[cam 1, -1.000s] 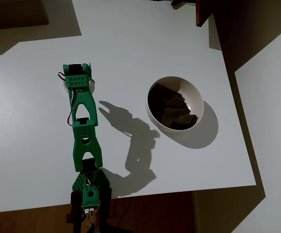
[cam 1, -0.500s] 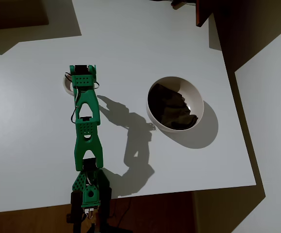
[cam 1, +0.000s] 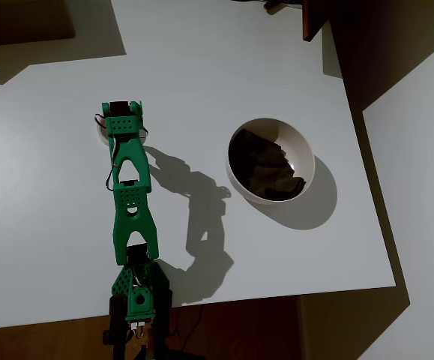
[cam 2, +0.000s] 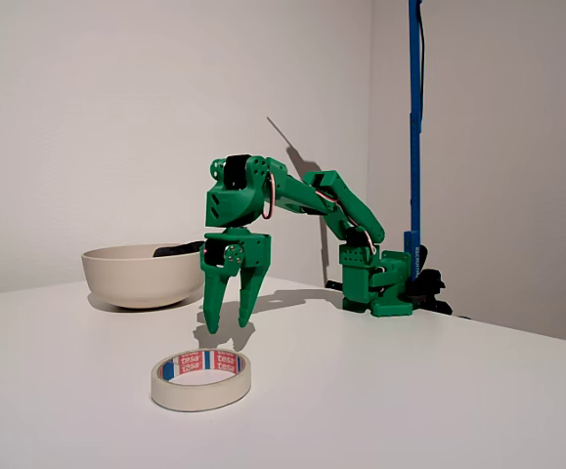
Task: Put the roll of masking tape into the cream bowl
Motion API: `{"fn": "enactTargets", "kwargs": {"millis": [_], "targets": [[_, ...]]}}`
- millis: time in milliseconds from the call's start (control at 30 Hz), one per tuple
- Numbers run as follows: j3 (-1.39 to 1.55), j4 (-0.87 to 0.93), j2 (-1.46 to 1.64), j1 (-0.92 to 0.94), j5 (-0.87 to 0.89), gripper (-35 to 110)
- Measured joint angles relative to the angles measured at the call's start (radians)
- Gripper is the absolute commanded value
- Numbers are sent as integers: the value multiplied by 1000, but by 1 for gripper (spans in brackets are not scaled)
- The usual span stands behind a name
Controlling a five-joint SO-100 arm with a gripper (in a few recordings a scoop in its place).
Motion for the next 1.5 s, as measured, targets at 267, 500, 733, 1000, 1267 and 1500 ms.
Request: {"fn": "enactTargets", "kwargs": {"millis": [267, 500, 733, 1000, 1267, 1500], "targets": [[-32, 0, -18, -49, 31, 18], [-37, -15, -57, -48, 37, 18], [-37, -17, -84, -48, 54, 17], [-37, -38, -106, -52, 71, 16], [-37, -69, -164, -74, 107, 15], [-43, -103, -186, -87, 129, 15]]}}
